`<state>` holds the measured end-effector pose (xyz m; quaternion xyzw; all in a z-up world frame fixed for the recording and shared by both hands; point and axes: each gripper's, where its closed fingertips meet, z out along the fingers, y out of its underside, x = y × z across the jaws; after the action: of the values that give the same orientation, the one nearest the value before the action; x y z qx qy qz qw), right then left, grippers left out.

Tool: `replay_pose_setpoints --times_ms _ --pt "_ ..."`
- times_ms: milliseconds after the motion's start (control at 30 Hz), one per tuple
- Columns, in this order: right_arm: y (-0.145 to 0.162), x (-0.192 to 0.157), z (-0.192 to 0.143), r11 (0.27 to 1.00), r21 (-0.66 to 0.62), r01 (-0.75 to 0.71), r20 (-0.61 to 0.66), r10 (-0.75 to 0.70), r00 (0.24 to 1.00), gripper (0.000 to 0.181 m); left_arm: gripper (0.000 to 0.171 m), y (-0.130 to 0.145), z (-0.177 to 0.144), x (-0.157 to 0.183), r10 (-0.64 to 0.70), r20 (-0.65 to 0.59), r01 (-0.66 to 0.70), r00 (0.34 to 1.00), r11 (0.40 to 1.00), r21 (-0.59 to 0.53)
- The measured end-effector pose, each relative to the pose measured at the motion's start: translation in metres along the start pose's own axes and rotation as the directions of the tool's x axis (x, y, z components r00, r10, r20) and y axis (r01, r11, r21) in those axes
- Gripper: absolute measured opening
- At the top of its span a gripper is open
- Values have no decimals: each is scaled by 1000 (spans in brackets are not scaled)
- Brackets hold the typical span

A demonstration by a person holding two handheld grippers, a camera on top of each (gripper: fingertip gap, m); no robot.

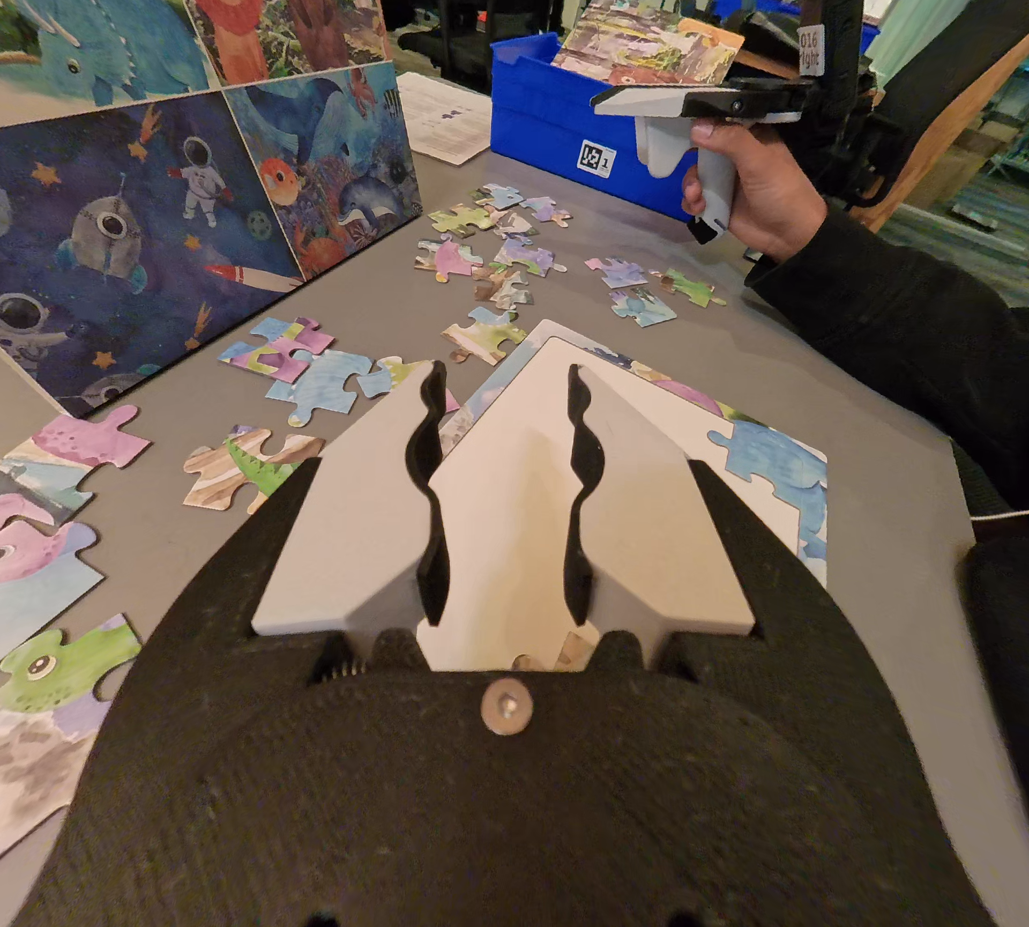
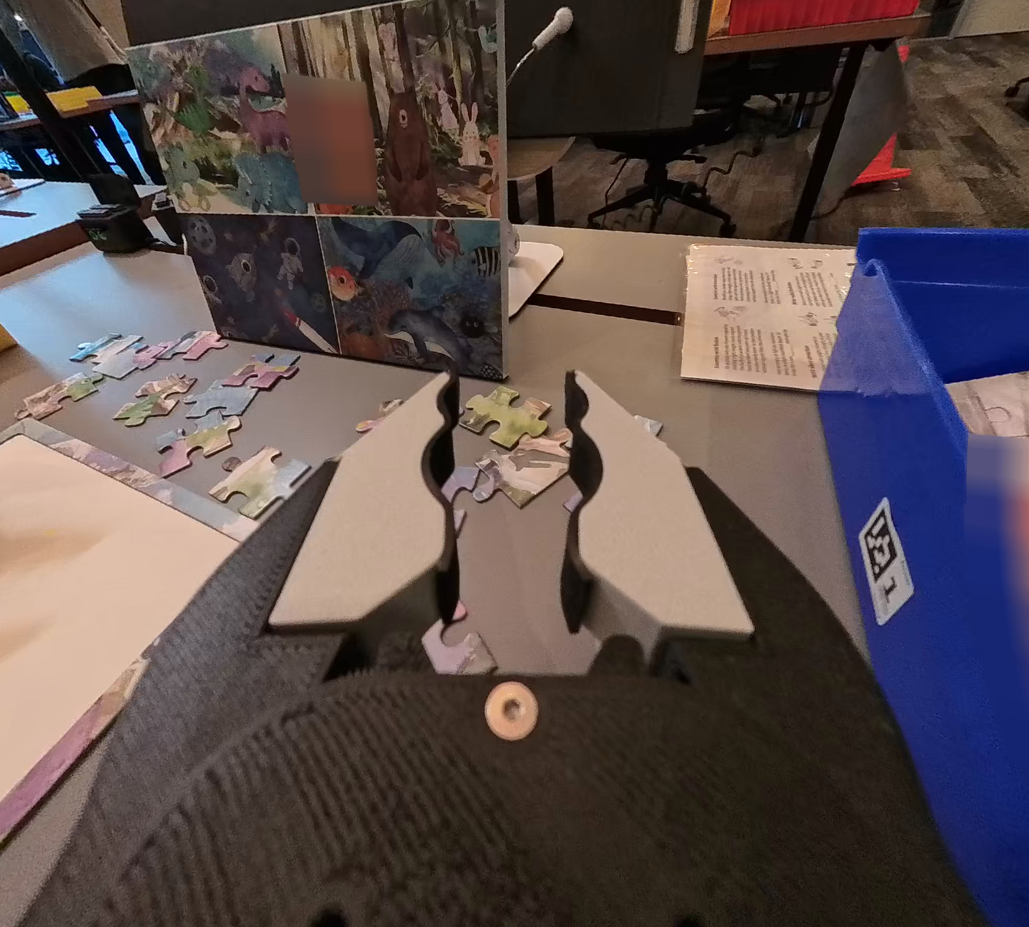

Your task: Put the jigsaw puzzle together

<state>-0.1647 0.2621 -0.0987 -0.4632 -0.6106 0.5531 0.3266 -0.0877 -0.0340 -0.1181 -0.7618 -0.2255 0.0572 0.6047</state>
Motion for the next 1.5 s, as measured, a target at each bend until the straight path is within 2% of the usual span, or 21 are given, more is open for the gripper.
replay_pose_setpoints --times_ms 400,1500 --pt "-9 2 -6 999 40 -14 -6 14 1000 37 42 2 2 0 -6 -7 6 1000 1000 -5" --pt "2 1 1 999 -10 -35 3 35 999 41 42 6 6 5 8 -13 -8 1000 1000 -29"
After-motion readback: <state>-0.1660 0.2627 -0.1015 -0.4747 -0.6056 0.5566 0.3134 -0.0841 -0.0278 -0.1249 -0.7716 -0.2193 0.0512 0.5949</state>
